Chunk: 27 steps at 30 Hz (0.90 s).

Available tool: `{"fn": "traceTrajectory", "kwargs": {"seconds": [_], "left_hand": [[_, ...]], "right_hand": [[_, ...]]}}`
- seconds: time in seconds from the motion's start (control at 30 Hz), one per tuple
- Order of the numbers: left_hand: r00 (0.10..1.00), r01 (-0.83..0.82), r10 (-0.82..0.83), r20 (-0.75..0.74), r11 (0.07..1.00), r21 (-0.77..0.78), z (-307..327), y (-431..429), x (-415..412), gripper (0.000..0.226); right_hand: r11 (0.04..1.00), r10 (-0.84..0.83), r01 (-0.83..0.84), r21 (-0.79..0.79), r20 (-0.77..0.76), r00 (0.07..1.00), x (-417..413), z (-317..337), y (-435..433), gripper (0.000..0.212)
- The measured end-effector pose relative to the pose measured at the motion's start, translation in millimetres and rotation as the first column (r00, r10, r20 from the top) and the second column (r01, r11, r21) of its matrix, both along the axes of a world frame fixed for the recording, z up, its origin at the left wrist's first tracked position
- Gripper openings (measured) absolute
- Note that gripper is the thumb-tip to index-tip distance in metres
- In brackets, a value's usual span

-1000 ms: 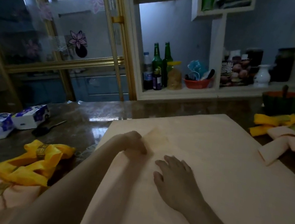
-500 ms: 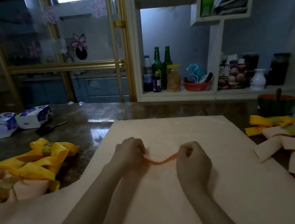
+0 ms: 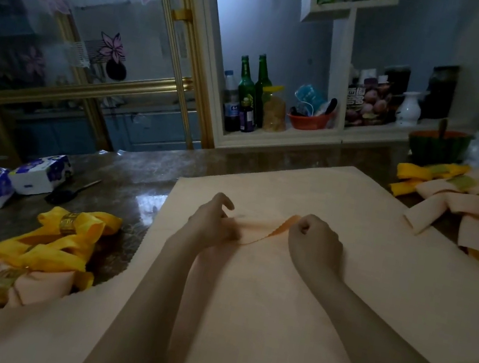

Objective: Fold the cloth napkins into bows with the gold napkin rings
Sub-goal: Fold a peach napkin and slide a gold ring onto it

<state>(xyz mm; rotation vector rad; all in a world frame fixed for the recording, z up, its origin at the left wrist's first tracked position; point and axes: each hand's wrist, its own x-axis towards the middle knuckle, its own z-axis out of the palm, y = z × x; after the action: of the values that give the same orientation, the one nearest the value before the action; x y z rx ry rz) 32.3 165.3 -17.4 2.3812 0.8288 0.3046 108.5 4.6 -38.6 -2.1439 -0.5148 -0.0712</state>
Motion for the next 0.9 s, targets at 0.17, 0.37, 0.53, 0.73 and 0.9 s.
{"fn": "traceTrajectory", "kwargs": {"seconds": [0.17, 0.37, 0.53, 0.73, 0.9], "left_hand": [[0.999, -0.040, 0.045, -0.006, 0.947, 0.319, -11, -5, 9, 0.018], [0.992, -0.028, -0.037, 0.119, 0.864, 0.503, -24, -21, 16, 0.011], [0.988, -0.003, -0.072, 0.134, 0.871, 0.491, -23, -27, 16, 0.020], [0.984, -0.023, -0.055, 0.170, 0.906, 0.423, -25, -27, 15, 0.015], [0.984, -0.008, -0.065, 0.164, 0.913, 0.408, -28, -23, 16, 0.014]], "right_hand": [[1.000, 0.007, -0.007, -0.016, 0.012, 1.000, 1, -3, 0, 0.020], [0.997, 0.029, -0.026, -0.067, 0.046, 0.999, 2, -3, -1, 0.015], [0.984, 0.099, -0.074, -0.165, 0.153, 0.983, -1, -3, -1, 0.022], [0.894, 0.370, -0.261, -0.364, 0.269, 0.889, 4, 12, 21, 0.044], [0.827, 0.501, -0.332, -0.454, 0.326, 0.802, 13, 6, 40, 0.030]]}}
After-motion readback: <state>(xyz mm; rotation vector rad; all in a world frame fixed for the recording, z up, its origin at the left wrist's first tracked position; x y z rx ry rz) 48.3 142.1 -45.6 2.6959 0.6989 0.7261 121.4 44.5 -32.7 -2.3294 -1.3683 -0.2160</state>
